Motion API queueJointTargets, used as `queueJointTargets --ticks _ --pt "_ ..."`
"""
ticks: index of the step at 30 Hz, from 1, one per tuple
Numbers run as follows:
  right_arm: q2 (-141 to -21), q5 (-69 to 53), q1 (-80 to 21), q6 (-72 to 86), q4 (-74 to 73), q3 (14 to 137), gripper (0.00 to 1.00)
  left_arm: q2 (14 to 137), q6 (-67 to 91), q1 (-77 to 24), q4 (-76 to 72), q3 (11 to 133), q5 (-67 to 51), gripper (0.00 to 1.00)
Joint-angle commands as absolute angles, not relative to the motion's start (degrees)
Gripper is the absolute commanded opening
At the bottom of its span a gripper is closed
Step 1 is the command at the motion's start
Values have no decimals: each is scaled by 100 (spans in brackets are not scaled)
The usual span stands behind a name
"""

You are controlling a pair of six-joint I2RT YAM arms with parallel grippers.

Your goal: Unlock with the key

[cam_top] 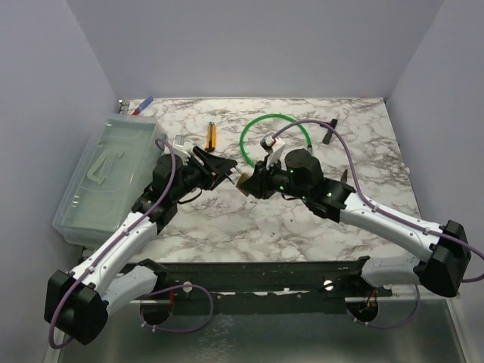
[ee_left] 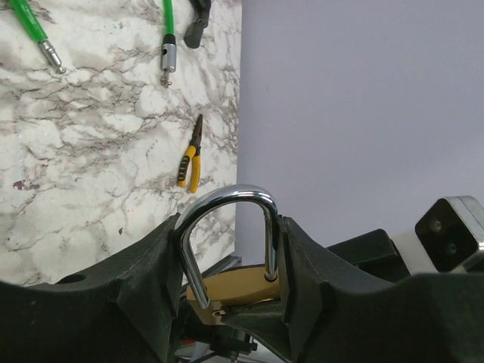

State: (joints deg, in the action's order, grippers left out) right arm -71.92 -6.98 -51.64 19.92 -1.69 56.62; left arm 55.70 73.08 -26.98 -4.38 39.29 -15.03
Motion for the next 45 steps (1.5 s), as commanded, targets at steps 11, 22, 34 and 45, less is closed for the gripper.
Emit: queueJointTargets --ticks 11,22,34,45 --pt "-7579 -455 -5194 871 -740 6448 0 5772 7330 -2751 446 4106 -1819 41" --pt "-7596 -330 -5203 876 -834 6292 0 5827 7266 -2750 492 4193 -1884 53" --pt "-7694 -360 -5203 1032 -740 6134 0 5814 7231 -2754 544 4306 -1944 70" --pt "-7579 -506 -5203 1239 -607 6023 0 5760 7018 -2750 562 4295 -1899 77"
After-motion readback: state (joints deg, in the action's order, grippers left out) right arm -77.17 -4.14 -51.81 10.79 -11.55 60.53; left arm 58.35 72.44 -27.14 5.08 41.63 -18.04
